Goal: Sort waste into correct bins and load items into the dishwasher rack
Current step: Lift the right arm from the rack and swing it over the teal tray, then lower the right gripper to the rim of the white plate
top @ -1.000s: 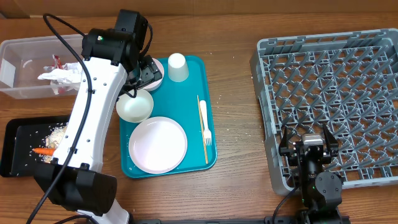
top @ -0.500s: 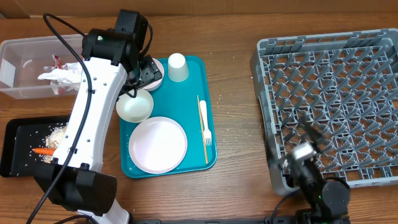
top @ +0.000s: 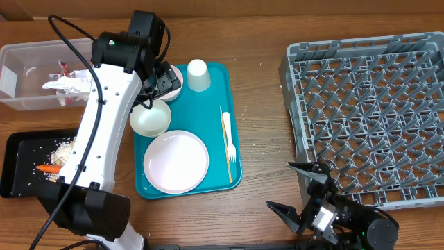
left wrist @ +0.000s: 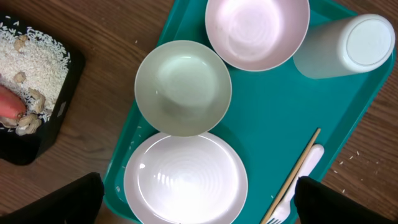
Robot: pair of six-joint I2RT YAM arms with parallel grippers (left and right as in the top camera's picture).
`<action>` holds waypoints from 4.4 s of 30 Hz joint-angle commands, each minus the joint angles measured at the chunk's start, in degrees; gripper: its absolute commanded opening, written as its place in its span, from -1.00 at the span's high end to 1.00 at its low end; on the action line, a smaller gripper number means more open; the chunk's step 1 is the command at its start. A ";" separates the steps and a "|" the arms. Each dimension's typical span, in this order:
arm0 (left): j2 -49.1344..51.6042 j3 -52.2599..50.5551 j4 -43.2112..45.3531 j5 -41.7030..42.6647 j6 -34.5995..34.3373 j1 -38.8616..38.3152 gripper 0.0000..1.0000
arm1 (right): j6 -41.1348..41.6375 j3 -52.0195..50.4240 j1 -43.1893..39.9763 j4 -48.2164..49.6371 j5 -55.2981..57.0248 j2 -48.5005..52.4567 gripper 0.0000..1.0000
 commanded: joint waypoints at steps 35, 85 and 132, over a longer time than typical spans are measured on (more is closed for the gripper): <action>-0.24 0.20 9.64 8.37 1.01 32.28 -1.00 | 18.29 59.06 5.95 -40.28 14.56 51.34 -1.00; -0.15 0.20 9.29 -2.43 1.18 34.05 -0.99 | 25.29 88.52 38.29 -72.57 48.39 101.44 -1.00; -0.15 0.20 9.29 -2.43 1.20 34.05 -0.99 | 28.63 97.09 38.62 -83.03 51.43 121.37 -0.24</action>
